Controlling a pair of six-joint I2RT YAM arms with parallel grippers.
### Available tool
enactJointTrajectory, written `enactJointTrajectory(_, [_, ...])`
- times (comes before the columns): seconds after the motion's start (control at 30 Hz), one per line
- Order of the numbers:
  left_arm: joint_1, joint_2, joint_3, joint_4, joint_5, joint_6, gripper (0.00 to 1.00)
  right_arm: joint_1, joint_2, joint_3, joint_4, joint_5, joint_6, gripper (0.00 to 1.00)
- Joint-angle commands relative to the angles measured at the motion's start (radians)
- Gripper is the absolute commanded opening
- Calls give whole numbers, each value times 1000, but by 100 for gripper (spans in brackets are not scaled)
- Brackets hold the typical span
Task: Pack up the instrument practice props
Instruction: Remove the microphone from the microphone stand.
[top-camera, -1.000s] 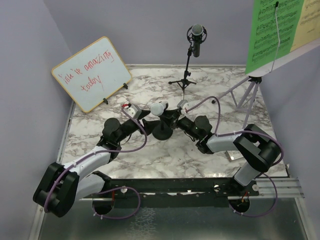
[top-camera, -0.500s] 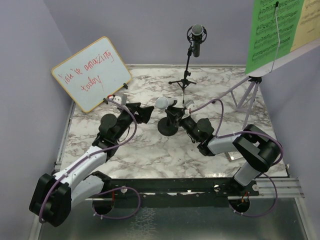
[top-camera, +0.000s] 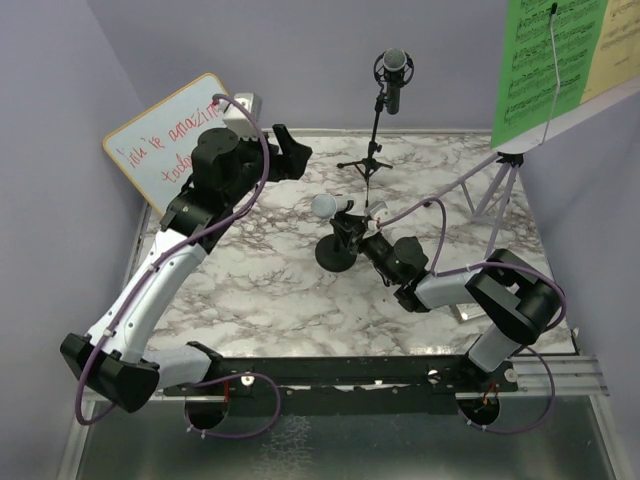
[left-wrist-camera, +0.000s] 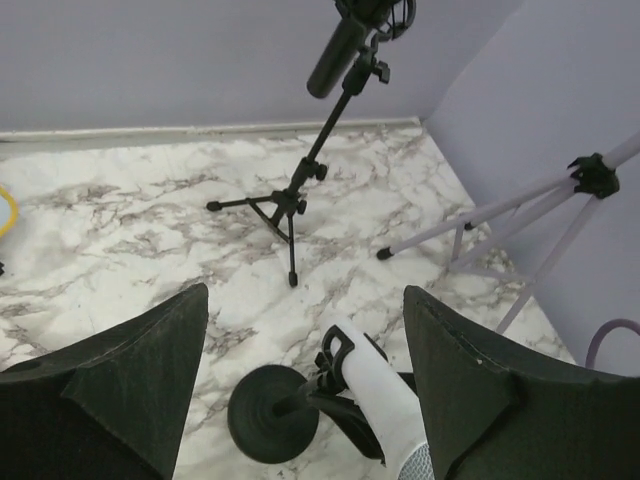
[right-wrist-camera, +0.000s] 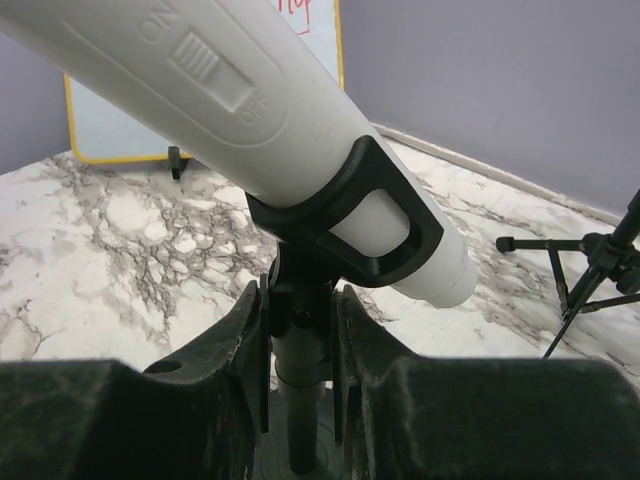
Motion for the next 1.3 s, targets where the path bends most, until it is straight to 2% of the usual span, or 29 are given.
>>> enactJointTrajectory(0.0, [-15, 101, 137, -274, 113, 62, 78, -5, 12, -16, -121, 29, -118, 1])
enactJointTrajectory(0.33, [-162, 289, 370, -494, 124, 184, 76, -5, 10, -10, -139, 47, -191, 1])
enactJointTrajectory(0.57, [-269, 418, 556, -705, -50, 280, 75, -5, 14, -8, -144, 56, -201, 0])
enactJointTrajectory(0.8, [-327, 472, 610, -832, -200, 332, 69, -5, 14, -9, -146, 60, -202, 1])
enactJointTrajectory(1.07, [-349, 520, 663, -927, -243, 365, 63, -5, 12, -10, -153, 71, -202, 0])
enactJointTrajectory(1.27, [-350, 513, 619, -932, -249, 366, 62, -5, 10, -14, -146, 84, -192, 0])
